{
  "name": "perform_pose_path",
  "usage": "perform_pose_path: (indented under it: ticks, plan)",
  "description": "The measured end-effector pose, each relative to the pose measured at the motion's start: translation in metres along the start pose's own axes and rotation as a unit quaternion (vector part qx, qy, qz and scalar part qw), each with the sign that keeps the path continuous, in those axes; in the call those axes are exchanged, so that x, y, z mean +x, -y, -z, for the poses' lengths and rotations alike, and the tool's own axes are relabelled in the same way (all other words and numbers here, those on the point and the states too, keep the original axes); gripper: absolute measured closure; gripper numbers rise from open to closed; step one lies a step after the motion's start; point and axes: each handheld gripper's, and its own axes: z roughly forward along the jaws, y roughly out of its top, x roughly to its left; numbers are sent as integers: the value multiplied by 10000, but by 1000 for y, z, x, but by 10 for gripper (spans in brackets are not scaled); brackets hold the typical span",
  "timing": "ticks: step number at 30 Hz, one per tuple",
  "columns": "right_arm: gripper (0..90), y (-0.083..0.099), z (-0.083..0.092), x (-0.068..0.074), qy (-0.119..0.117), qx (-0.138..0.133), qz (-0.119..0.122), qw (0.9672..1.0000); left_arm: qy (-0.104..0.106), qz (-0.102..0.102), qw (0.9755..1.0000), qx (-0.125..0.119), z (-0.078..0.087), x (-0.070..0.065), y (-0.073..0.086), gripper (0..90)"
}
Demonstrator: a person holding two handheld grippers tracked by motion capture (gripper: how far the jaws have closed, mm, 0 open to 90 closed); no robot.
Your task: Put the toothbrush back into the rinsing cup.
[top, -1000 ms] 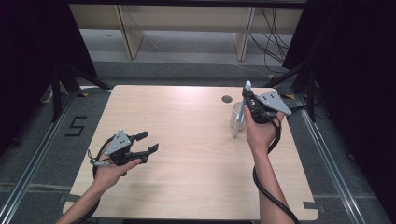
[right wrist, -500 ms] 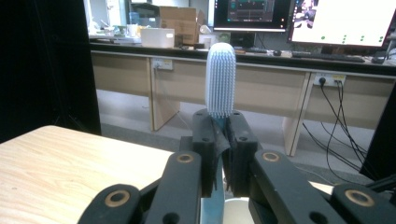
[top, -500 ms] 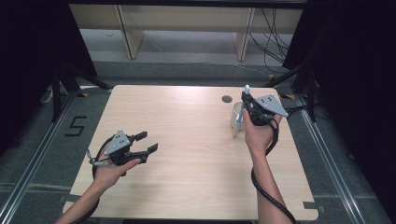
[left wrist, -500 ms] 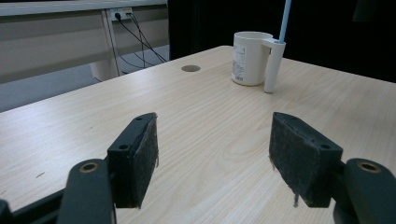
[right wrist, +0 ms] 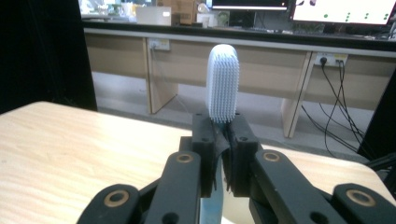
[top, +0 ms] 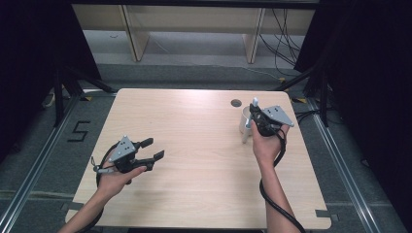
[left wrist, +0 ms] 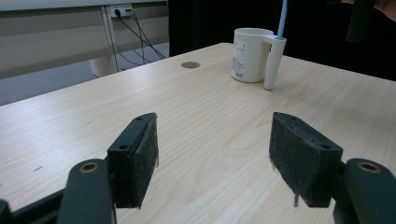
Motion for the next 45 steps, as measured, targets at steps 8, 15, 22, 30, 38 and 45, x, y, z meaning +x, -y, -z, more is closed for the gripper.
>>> perform_pose_path:
  ticks: [8, 15, 22, 30, 38, 45]
  plan:
    - [829, 14, -2, 2, 19, 245, 48, 9997, 5, 68, 10000, 48, 0, 1, 5, 323]
    - [827, 27, 1, 1, 29, 353, 105, 9993, 31, 130, 9999, 100, -3, 0, 12, 322]
    - [734, 32, 1, 0, -3, 482, 56, 9988, 118, 120, 9998, 100, -8, -2, 14, 322]
    - [496, 37, 6, 0, 36, 647, -3, 9979, 88, 154, 9998, 85, -6, -1, 16, 314]
    - [427, 49, 21, -4, -109, 945, -57, 9954, -65, 209, 9996, 189, 2, 5, 25, 311]
    - [426, 68, 49, -8, -114, 1123, -9, 9936, -258, 268, 9990, 249, 7, 10, 40, 310]
